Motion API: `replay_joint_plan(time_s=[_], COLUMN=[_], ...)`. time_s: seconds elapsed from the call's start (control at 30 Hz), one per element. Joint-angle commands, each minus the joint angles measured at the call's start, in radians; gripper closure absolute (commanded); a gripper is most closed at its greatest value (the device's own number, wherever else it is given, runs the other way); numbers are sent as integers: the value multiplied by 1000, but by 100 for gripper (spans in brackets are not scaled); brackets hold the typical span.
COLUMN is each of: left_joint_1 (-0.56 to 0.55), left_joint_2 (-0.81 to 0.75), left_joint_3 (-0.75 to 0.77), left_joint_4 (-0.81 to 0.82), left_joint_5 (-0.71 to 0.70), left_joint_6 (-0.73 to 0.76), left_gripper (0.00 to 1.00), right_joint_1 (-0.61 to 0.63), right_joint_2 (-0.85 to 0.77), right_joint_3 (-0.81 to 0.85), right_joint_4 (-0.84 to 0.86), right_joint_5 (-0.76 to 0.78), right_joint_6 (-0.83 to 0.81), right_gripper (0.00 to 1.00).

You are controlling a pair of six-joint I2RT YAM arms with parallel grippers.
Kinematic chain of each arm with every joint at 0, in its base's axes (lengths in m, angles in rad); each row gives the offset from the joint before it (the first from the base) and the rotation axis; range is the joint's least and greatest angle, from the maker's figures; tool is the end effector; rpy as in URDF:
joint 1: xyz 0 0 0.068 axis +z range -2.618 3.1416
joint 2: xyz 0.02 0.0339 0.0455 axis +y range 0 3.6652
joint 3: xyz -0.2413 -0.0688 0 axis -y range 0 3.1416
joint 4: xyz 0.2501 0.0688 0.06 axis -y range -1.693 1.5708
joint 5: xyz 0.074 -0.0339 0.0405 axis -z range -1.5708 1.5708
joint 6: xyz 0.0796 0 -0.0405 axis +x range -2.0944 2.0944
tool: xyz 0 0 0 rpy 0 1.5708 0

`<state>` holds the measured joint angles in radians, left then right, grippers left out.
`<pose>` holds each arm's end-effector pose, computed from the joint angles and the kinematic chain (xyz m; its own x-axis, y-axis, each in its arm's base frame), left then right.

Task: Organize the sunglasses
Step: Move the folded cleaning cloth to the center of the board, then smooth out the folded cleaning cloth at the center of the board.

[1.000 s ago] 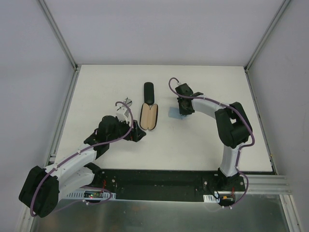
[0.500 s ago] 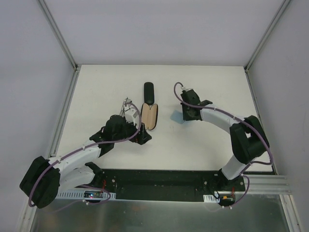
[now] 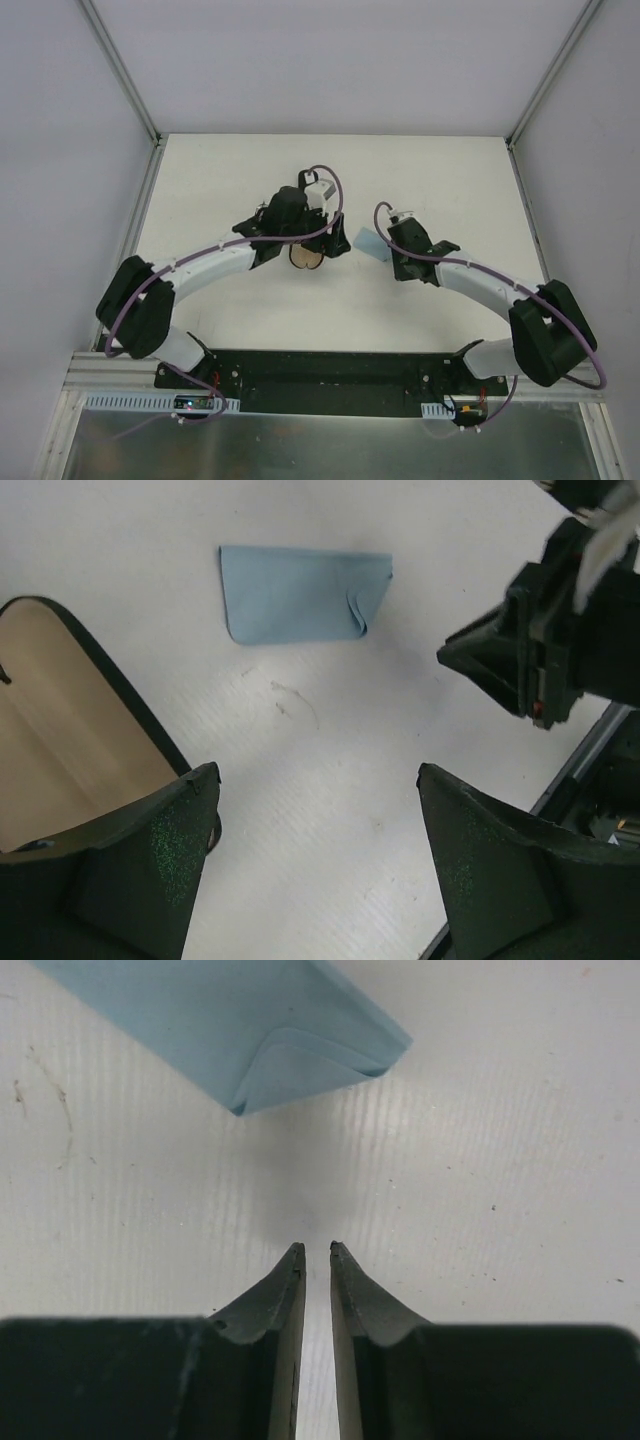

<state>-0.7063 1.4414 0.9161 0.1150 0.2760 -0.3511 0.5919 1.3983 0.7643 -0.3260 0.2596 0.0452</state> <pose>0.2700 -0.2589 0.2192 -0.5651 0.0471 -0.8237 0.6605 0.6241 -0.4175 0.2622 0.1516 0.1278 -0.6980 -0.4166 -0.5824 -0.3859 0.9040 -0.1842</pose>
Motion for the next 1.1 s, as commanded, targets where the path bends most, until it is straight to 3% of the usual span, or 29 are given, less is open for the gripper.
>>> replay_joint_plan(time_s=[0.0, 0.3, 0.5, 0.8, 1.07], left_joint_1=[-2, -1, -1, -2, -2], left_joint_2=[179, 546, 700, 809, 872], left_joint_3=[206, 559, 723, 833, 886], left_joint_4=[-139, -276, -339, -377, -387], left_joint_5=[-34, -63, -55, -103, -34], left_joint_6=[8, 44, 51, 60, 60], left_gripper=[21, 34, 40, 44, 58], right_joint_1=[-33, -125, -141, -150, -156], right_joint_2=[-146, -413, -484, -475, -467], right_joint_3=[-57, -250, -295, -296, -295], right_joint_4=[67, 185, 219, 226, 231], right_joint_5=[69, 92, 86, 58, 52], right_joint_6=[47, 96, 99, 99, 99], right_gripper=[81, 75, 73, 73, 73])
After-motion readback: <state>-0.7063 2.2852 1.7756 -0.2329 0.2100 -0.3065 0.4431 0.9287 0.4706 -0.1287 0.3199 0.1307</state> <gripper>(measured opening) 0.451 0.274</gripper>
